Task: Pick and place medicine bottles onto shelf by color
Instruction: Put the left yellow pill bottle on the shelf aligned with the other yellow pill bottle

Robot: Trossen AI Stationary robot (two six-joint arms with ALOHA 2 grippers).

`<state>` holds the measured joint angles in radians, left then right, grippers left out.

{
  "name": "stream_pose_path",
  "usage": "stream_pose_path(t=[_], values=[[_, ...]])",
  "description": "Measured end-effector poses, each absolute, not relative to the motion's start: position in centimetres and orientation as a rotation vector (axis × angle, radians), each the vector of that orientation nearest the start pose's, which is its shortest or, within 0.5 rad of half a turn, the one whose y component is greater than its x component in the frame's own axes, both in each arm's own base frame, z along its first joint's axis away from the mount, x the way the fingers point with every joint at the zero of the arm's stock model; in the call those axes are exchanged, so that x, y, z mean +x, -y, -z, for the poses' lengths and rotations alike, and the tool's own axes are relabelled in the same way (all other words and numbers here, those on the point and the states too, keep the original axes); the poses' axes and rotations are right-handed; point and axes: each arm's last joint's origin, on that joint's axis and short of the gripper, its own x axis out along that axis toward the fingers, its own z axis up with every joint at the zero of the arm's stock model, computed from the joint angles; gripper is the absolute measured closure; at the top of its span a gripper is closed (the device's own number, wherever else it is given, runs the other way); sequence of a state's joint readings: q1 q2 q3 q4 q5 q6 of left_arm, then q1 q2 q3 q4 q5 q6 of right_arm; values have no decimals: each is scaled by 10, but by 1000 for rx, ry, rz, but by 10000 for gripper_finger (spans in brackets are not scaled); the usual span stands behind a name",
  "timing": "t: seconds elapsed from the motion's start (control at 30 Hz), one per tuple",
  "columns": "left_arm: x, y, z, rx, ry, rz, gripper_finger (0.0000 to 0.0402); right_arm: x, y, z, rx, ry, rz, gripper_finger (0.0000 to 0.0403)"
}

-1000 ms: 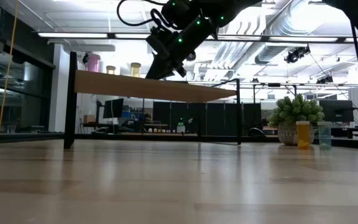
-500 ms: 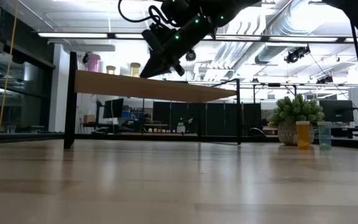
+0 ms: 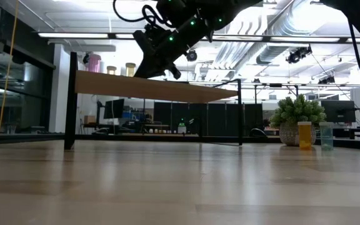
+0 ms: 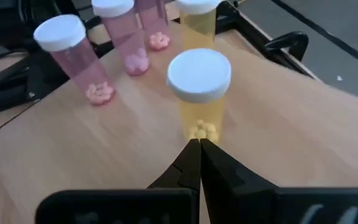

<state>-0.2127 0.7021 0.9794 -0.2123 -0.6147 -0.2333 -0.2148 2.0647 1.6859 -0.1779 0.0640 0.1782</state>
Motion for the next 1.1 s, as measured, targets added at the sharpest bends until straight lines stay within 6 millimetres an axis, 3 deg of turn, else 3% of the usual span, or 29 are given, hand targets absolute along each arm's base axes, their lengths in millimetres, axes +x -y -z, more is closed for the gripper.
stream_pose_path(t=[0.63,1.1], values=[[130,11,-405,-281,111,-392,401,475,105,-256,226,-387,304,403],[130,11,-405,-307,116,-391,401,473,103,-247,216,-478,292,403]])
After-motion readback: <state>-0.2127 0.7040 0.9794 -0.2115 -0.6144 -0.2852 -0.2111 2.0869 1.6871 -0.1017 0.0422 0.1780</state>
